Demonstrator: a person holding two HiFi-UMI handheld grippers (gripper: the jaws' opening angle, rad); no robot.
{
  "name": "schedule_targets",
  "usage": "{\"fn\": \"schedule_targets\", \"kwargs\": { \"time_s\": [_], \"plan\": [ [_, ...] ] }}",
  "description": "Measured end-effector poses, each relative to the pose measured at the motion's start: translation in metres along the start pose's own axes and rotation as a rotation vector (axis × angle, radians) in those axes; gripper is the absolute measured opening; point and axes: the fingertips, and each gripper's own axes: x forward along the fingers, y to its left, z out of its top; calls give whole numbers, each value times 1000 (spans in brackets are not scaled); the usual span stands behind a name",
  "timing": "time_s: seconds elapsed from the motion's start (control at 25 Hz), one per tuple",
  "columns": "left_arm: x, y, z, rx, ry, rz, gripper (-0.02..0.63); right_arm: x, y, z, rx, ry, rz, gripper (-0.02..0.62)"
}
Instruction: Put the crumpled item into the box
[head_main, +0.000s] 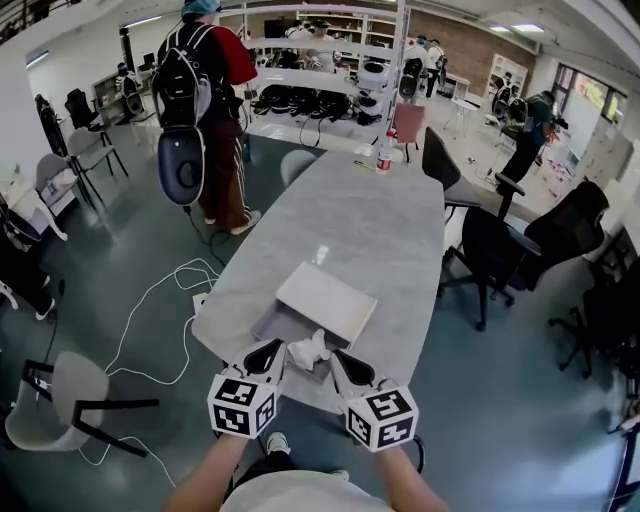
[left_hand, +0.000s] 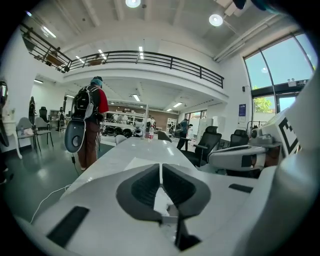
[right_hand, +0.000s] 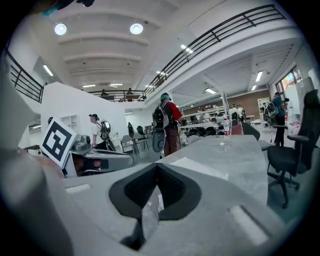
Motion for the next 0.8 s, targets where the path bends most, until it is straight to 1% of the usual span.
{"fn": "schedule_targets", "kwargs": {
  "time_s": [0.24,0.56,0.8],
  "plan": [
    [-2,-8,-1,-29,-10,-2,23,-4,1,1,4,-6,18,5],
    [2,-26,-3,-31,-4,-41,23,-10,-2,2,15,-12,14,5],
    [4,-30,2,-30,-10,-65,23,-9,-1,4,21,-19,12,5]
  ]
}}
